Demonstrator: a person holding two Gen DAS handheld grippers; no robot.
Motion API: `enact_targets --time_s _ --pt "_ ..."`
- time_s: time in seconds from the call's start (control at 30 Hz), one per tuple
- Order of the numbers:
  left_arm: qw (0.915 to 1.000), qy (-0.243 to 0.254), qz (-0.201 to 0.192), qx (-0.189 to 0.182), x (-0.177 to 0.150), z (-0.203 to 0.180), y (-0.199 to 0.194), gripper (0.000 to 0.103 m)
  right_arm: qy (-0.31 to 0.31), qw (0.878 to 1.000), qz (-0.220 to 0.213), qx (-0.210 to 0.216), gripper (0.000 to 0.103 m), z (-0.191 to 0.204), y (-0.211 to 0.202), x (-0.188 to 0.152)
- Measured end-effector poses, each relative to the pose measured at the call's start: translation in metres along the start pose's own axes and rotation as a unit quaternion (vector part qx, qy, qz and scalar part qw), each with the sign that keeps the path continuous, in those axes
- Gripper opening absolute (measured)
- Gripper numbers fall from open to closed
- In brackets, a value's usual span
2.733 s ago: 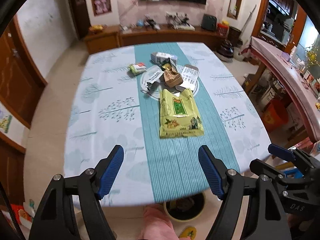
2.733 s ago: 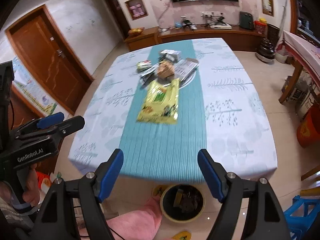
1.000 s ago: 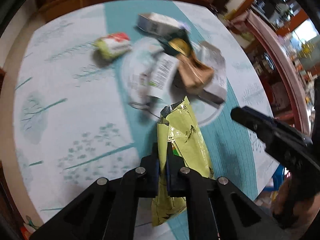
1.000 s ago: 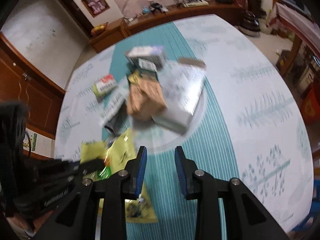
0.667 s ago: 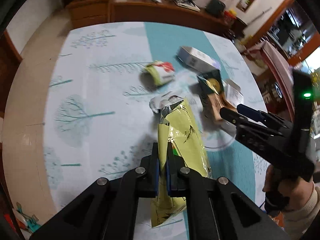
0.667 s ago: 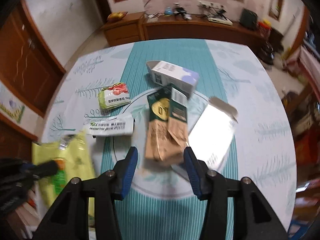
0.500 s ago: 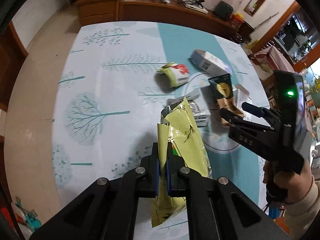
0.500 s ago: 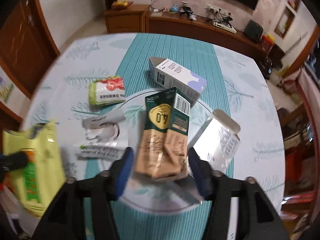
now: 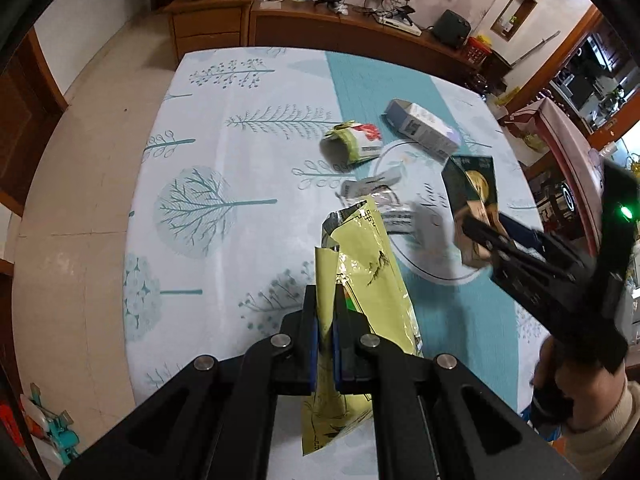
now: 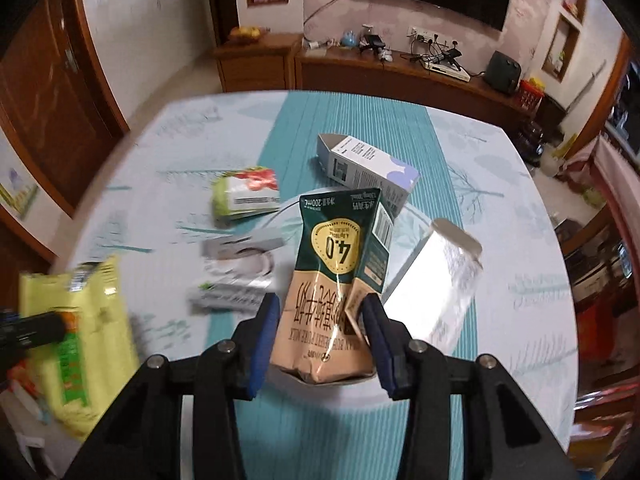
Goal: Collect trash
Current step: 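Grasp the brown-green drink carton with the right tool, then carry the yellow-green bag and brown-green carton over the floor bin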
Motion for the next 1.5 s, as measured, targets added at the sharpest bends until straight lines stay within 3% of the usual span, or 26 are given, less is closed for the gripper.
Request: enact_targets --time_s 0.33,0.6,0.83,1.17,1.33,1.5 --pt "0.9990 0.017 -0.041 0.001 -0.060 -0.055 -0.049 0.003 0.045 0.996 -0.011 0.073 0.043 -0.018 -0.089 -0.091" --pt "0.9965 0.002 -0.082 0.012 -0.147 -0.124 -0.095 0.003 0.060 0.990 -0.005 0.129 0.043 -0.061 -0.151 -0.189" --pt "0.9964 -0.010 -0.082 0.020 -0.227 -0.173 -0.106 0.003 0.048 0.986 0.014 0.159 0.043 -0.090 -0.186 -0.276" --pt "0.9984 -0.008 -0.018 0.053 -0.304 -0.192 -0.072 0.003 0.060 0.975 0.072 0.200 0.043 -0.103 -0.175 -0.352" --pt "0.9979 -0.004 0.026 0.060 -0.334 -0.189 -0.023 0.003 0.092 0.966 0.113 0.212 0.043 -0.103 -0.140 -0.388" --pt "0.9971 0.004 0.030 0.070 -0.362 -0.179 0.035 0.003 0.120 0.958 0.158 0.208 0.043 -0.098 -0.086 -0.426"
Point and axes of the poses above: each gripper's, at about its wrist camera, not at the fingertips, and y roughly the way its jaws point, z to its left, x to its top, the point moved 6 cm from there along y, roughly the way its jaws point, and after that the axes turned 6 degrees about z, right-handed, at the moved point
